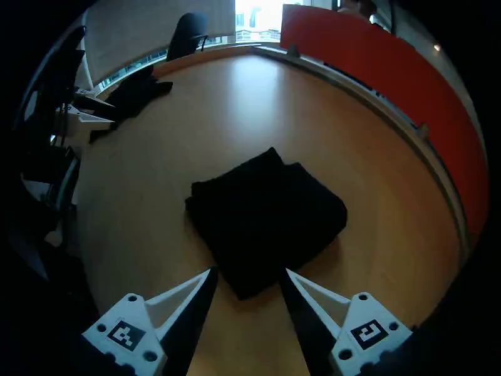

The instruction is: Fold towel

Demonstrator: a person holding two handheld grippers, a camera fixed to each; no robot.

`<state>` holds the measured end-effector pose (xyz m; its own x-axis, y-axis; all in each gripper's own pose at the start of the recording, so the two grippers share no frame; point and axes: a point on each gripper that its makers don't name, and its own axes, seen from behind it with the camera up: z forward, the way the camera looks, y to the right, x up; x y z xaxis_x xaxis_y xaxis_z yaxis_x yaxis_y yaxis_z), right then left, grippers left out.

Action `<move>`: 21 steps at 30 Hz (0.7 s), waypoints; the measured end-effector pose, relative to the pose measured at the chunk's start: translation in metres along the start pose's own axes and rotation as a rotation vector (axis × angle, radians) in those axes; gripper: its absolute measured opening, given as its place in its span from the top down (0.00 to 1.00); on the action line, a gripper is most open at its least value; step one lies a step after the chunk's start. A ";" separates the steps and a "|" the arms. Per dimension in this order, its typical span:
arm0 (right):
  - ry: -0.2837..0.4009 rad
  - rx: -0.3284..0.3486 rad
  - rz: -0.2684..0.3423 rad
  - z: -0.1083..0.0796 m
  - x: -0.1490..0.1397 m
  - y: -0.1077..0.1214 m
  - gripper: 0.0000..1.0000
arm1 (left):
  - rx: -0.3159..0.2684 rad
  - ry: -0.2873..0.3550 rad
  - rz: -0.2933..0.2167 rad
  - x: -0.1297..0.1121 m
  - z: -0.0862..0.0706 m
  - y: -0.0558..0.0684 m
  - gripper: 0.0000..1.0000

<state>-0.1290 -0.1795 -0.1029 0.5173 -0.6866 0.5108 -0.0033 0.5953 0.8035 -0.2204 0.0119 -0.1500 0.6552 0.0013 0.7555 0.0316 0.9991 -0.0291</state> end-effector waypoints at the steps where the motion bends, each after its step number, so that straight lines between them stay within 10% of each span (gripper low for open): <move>1: -0.003 -0.002 0.001 0.000 -0.002 0.000 0.27 | -0.001 0.000 0.001 0.000 0.000 0.000 0.05; 21: -0.052 -0.019 0.057 0.011 -0.039 -0.003 0.41 | -0.006 0.000 -0.003 -0.003 -0.001 0.006 0.05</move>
<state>-0.1583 -0.1593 -0.1222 0.4713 -0.6723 0.5709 -0.0150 0.6411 0.7673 -0.2213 0.0177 -0.1528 0.6549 -0.0019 0.7557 0.0380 0.9988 -0.0305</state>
